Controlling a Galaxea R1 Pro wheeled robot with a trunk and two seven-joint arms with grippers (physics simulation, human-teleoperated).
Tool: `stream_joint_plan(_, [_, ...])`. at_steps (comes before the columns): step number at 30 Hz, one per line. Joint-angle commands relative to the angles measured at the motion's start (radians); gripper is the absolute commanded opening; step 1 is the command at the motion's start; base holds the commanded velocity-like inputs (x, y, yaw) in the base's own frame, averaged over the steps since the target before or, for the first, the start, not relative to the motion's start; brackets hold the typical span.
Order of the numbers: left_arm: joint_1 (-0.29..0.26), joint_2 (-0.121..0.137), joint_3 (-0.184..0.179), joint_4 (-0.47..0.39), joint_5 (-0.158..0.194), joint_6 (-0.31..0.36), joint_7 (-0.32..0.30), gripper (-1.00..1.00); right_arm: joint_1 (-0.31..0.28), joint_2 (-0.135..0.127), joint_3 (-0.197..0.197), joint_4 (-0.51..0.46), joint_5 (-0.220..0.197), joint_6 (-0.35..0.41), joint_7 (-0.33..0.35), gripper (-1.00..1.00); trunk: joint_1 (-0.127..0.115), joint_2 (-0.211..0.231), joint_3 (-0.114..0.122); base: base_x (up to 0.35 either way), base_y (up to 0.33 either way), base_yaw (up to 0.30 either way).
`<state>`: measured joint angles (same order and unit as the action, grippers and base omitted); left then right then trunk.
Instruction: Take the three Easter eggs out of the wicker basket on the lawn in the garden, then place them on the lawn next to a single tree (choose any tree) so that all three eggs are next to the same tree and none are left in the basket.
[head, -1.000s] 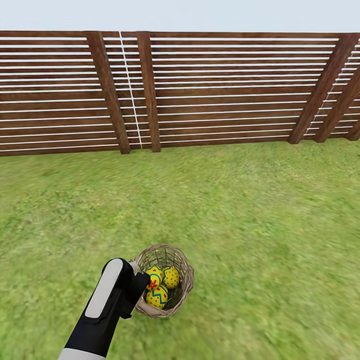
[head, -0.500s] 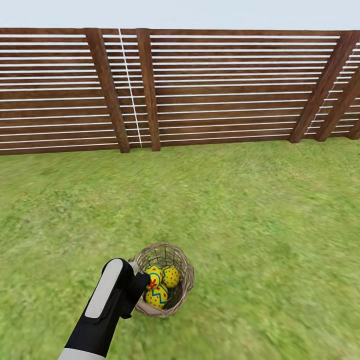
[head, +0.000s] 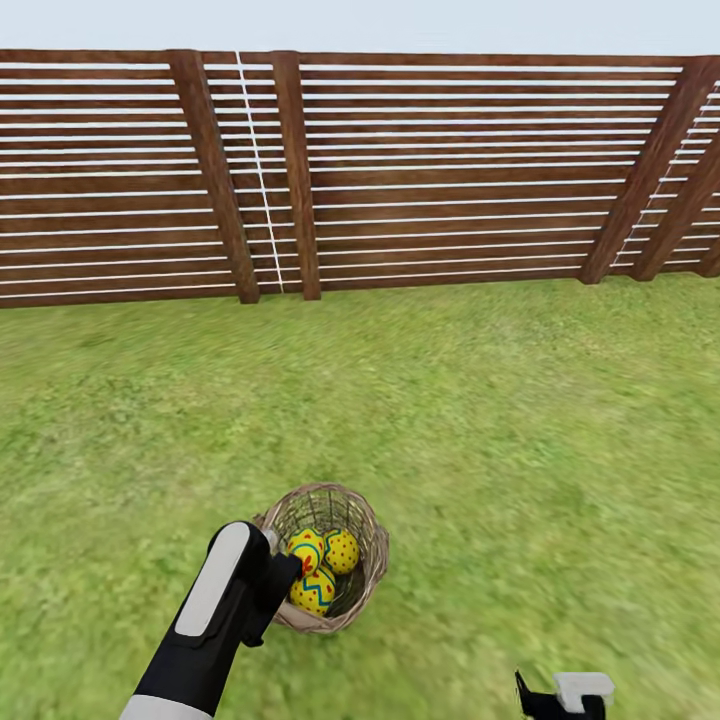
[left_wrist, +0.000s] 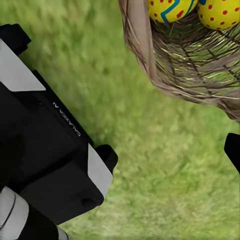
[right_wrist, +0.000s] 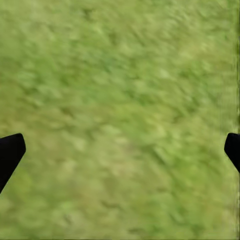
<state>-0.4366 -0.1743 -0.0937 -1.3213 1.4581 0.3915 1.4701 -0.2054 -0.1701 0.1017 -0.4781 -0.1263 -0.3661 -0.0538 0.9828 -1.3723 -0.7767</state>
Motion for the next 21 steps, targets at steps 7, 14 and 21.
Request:
stream_joint_plan(7, [-0.001,0.000,0.000,-0.008,0.001,0.014,-0.008,1.00,0.000,-0.018,0.010,-0.287,0.198,0.264,-0.001,1.00,0.027,-0.050,-0.023,0.000,0.000,0.000])
stream_joint_plan(14, [-0.001,0.000,0.000,-0.010,0.001,0.017,-0.042,1.00,0.000,-0.030,0.006,-0.444,0.288,0.342,0.241,1.00,0.054,-0.099,-0.045,0.000,0.000,0.000])
stream_joint_plan(21, [-0.002,0.000,-0.003,-0.001,0.001,0.013,-0.051,1.00,-0.001,-0.060,-0.013,-0.462,0.276,0.344,0.469,1.00,0.081,-0.148,-0.067,0.000,0.000,0.000])
